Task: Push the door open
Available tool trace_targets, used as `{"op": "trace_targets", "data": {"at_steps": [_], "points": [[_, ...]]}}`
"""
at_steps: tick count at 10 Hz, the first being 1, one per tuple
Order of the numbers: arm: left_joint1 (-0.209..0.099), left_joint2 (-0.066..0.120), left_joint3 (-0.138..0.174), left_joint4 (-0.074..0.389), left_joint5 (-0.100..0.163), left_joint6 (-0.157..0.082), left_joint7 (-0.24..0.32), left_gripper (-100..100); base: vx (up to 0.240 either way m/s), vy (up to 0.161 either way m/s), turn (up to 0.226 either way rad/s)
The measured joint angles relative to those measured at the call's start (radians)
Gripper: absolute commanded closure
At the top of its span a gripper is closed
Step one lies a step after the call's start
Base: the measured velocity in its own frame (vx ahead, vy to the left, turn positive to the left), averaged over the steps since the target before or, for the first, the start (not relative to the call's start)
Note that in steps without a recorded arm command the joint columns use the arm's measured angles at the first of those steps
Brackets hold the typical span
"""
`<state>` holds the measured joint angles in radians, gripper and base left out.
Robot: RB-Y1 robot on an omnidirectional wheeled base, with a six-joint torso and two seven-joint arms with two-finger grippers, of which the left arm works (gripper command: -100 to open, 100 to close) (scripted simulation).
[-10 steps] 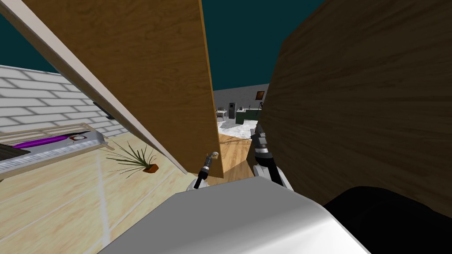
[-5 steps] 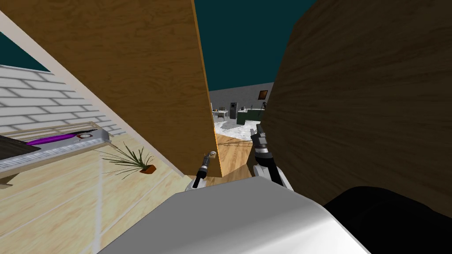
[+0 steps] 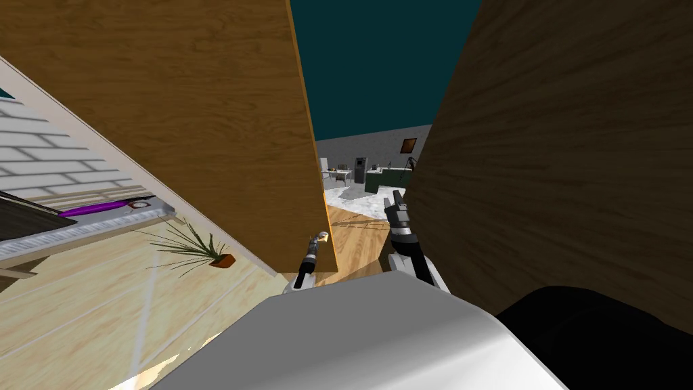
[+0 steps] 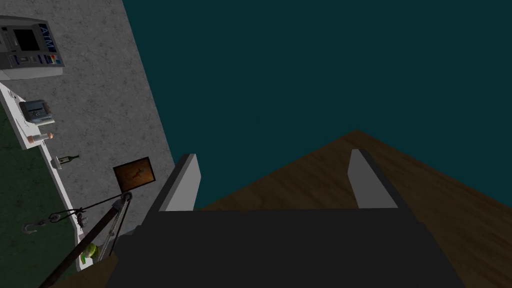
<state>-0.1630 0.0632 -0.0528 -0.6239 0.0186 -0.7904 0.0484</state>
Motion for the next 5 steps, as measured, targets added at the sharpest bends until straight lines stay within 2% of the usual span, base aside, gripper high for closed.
{"op": "trace_targets", "data": {"at_steps": [2, 3, 4, 5], "points": [[-0.007, -0.004, 0.023, 0.015, 0.01, -0.006, -0.01, 100, 0.168, -0.093, 0.038], [-0.004, -0.006, 0.032, 0.01, 0.014, -0.003, -0.014, 100, 0.074, -0.024, 0.03], [-0.006, -0.004, 0.035, 0.008, 0.015, -0.003, -0.015, 100, 0.138, -0.017, 0.124], [-0.006, -0.004, 0.035, 0.013, 0.015, -0.003, -0.018, 100, 0.211, -0.004, 0.131]]}}
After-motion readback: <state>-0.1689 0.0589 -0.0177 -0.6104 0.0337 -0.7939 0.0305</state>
